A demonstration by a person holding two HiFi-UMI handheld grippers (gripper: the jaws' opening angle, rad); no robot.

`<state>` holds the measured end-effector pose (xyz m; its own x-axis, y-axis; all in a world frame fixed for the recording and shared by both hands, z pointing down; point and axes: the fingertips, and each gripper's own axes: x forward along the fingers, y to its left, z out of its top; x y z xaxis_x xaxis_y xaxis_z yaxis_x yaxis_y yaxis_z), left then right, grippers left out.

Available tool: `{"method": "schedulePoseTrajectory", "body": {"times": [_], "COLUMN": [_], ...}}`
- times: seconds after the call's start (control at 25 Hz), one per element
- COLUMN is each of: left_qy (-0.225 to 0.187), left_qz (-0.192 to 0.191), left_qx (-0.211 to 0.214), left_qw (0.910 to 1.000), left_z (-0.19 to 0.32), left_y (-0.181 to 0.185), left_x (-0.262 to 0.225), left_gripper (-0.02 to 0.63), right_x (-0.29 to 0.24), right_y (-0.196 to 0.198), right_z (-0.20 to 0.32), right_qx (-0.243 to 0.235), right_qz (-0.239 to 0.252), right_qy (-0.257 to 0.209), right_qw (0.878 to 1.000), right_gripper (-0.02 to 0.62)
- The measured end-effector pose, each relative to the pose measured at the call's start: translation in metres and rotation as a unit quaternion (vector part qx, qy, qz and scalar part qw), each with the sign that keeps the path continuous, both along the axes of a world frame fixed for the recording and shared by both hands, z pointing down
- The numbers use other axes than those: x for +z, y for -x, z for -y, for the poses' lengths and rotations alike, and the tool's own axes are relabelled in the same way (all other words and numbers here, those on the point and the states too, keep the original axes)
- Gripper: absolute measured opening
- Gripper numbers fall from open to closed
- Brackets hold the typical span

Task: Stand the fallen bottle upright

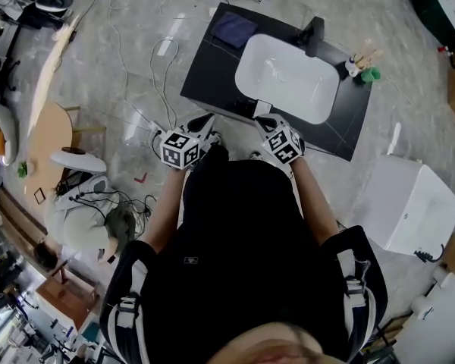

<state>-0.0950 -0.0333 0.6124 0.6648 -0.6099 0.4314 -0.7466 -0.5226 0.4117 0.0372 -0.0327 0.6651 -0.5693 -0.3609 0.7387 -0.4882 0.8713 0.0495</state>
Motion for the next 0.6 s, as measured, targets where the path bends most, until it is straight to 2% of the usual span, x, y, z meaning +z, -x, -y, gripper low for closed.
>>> {"method": "schedulePoseTrajectory", "body": {"times": [0.6], "left_qy": [-0.001], "left_qz": [-0.008], "left_qx": [0.015], "left_qw": [0.9999], "left_z": [0.017], "left_y": [0.031], "left_x": [0.002], "left_gripper": [0.015], "right_x": [0.006], "right_y": [0.026], "right_z": [0.009], "right_qx": [0.002], "right_qz": [-0.029], "right_qy": [-0.003], "right_qw": [1.0], "right_gripper": [0.06]}}
